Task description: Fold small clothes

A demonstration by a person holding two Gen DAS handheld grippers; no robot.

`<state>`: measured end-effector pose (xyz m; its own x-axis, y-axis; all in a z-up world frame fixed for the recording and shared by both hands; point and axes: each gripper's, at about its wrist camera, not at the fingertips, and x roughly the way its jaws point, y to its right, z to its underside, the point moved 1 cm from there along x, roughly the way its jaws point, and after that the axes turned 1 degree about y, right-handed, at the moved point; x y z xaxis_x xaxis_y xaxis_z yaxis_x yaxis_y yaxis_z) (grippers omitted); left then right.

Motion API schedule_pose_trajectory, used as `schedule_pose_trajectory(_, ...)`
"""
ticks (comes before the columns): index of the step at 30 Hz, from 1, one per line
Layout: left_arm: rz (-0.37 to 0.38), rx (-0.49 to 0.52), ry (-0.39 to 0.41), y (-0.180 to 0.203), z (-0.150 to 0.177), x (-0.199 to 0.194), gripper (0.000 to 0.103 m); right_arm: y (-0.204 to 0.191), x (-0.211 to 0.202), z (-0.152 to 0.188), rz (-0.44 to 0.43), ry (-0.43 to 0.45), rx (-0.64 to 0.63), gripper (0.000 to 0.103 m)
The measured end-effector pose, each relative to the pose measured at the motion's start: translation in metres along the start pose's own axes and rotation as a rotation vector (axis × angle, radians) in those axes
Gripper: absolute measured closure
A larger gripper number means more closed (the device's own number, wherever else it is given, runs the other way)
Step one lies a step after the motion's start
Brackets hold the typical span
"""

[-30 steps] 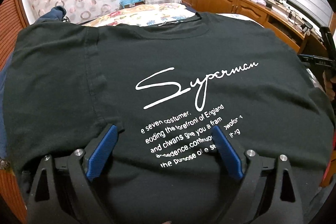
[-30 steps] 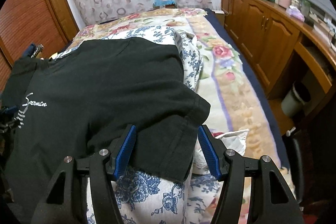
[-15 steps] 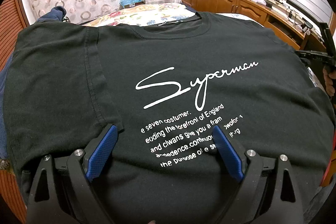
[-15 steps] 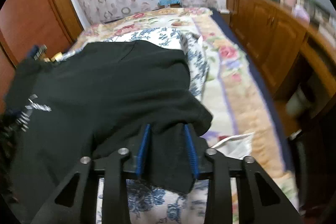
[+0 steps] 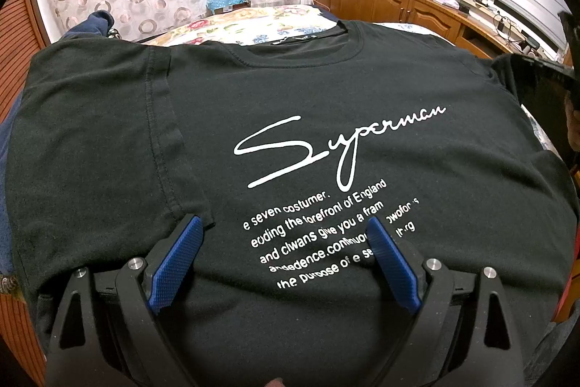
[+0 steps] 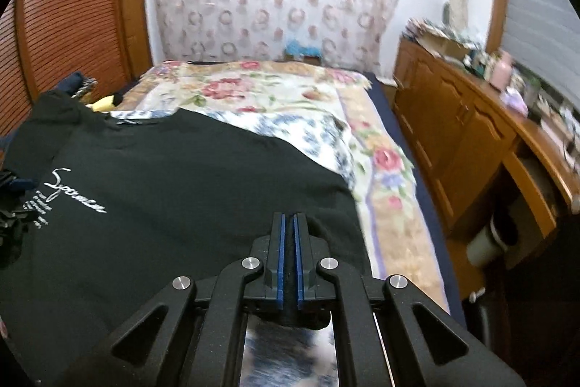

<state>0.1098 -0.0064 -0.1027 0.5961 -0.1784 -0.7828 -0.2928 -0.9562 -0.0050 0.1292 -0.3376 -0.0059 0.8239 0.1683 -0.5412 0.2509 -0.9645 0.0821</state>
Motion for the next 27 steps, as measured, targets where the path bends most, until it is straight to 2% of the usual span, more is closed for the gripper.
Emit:
schedule_pose_trajectory(7,0.000,0.000,0.000,0.000,0.000,0.000,0.010,-0.042,-0.002,0.010,-0.148,0.022,-0.071,0.099)
schedule_pose_trajectory(13,-0.002,0.001,0.004,0.000,0.000,-0.001,0.010,-0.058,0.015,0.039,-0.245,-0.051,-0.127,0.099)
schedule_pose_trajectory(17,-0.027,0.013,0.049,0.002,-0.001,-0.009,0.010,-0.051,0.036,0.061,-0.201,-0.114,-0.146,0.099)
schedule_pose_trajectory(20,-0.066,0.018,0.101,0.004,-0.004,-0.019,0.010,-0.043,0.038,0.065,-0.208,-0.114,-0.134,0.099)
schedule_pose_trajectory(25,-0.054,-0.029,0.160,0.002,-0.013,-0.038,0.010,-0.045,0.032,0.052,-0.203,-0.086,-0.113,0.075)
schedule_pose_trajectory(27,-0.046,-0.038,0.177,0.002,-0.014,-0.046,0.010,-0.042,0.025,0.043,-0.193,-0.048,-0.100,0.059)
